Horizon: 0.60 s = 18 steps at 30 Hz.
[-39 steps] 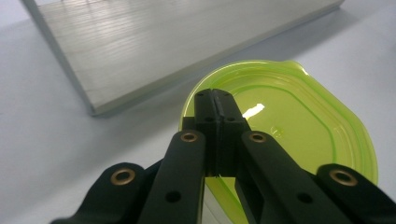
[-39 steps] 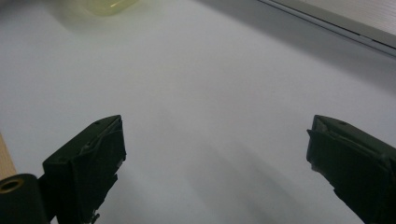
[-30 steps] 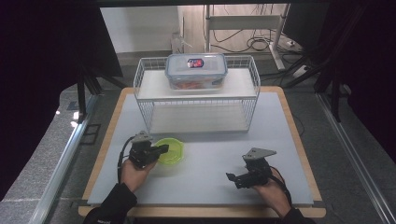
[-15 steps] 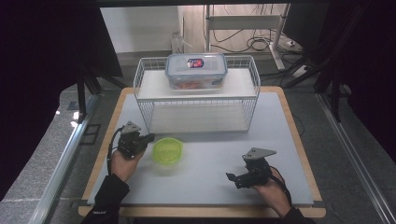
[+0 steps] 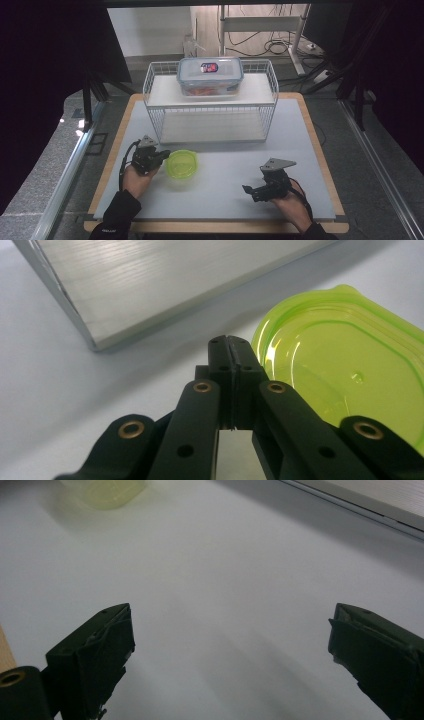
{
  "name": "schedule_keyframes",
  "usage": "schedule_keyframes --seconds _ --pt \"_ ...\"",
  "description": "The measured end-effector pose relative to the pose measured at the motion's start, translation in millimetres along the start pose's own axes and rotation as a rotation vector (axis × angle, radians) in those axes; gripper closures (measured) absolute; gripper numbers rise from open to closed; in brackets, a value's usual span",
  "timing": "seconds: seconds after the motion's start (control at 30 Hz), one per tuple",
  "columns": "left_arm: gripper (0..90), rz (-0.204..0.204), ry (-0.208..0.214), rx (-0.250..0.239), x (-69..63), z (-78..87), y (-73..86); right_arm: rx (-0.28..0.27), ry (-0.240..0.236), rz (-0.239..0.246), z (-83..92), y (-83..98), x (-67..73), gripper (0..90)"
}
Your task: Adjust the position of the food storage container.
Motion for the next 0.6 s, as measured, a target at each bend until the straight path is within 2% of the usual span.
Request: schedule_keyframes --seconds 0.17,0.6 --pt "90.0 -0.002 0.024 0.002 -15.4 0.7 2.6 0.0 0.001 0.0 0.1 0.0 -0.1 4.4" --pt "90.0 -0.094 0.088 0.025 -62.0 -2.8 3.7 -0.002 0.0 -0.005 1.2 0.0 -1.1 4.4"
Point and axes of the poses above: each handheld gripper's, and its own axes: z roughly backward along the jaws, y roughly out of its underside, x roughly to its left, the point moved 3 cm from there along -z, roughly forward along the jaws, and after that the axes turned 2 degrees about x, right-handed, at the moved point
